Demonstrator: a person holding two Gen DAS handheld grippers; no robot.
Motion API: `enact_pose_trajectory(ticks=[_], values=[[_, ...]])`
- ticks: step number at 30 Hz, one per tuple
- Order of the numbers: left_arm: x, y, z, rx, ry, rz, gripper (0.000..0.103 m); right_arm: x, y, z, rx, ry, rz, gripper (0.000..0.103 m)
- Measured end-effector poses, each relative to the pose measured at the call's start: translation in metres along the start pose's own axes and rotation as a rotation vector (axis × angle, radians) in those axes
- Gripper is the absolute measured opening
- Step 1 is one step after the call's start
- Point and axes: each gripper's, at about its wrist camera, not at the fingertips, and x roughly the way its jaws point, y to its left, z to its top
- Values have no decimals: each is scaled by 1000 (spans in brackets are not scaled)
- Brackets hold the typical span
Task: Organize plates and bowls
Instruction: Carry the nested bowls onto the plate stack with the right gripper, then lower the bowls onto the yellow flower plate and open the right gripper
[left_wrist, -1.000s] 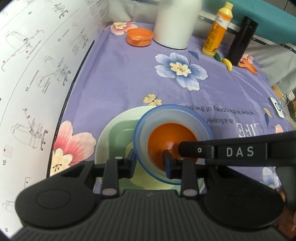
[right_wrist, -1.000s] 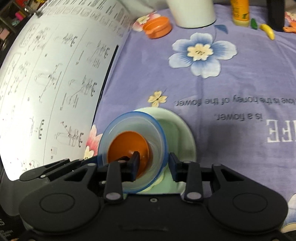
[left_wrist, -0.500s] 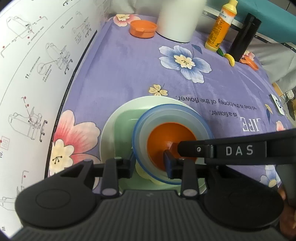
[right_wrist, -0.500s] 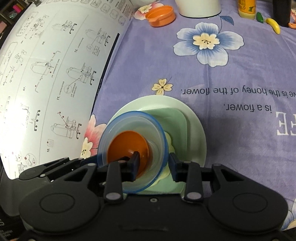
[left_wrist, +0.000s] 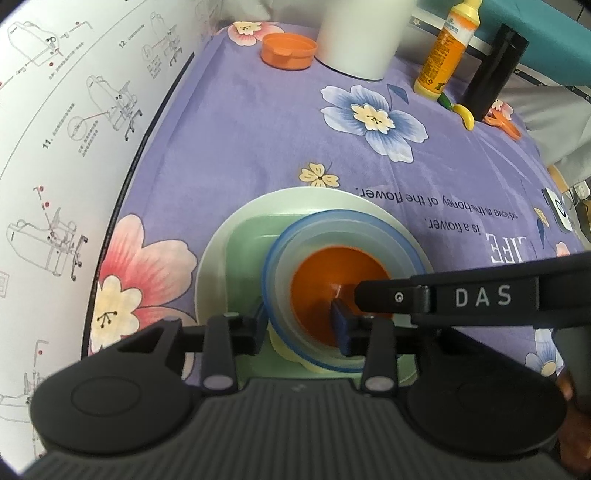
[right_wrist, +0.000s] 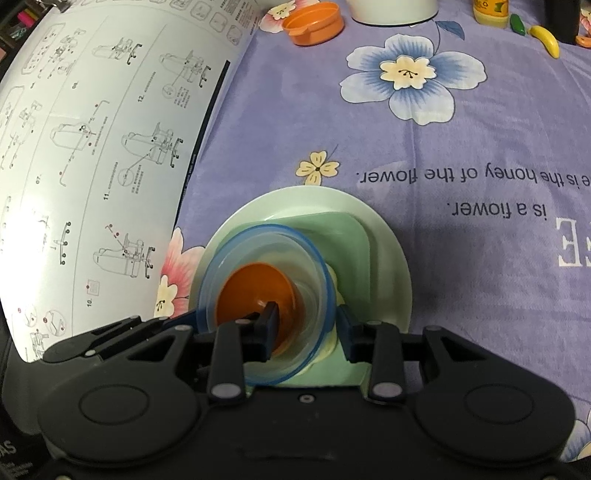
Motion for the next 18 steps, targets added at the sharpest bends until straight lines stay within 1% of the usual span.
enact_pose_trajectory(ticks=[9, 13, 16, 17, 18], values=[[-3, 1, -1, 2, -12, 11, 43, -1, -1, 0, 3, -4, 6, 36], [-7, 1, -2, 3, -25, 15, 45, -4, 0, -1, 2, -10, 11, 38], [-12, 0, -3, 7, -44, 20, 55, -8, 1, -2, 4, -20, 17, 40], [-14, -1, -3, 10, -55, 31, 61, -10, 1, -2, 3, -24, 19, 42], [-17, -2, -3, 15, -68, 45, 68, -13, 2, -3, 1, -33, 19, 47]])
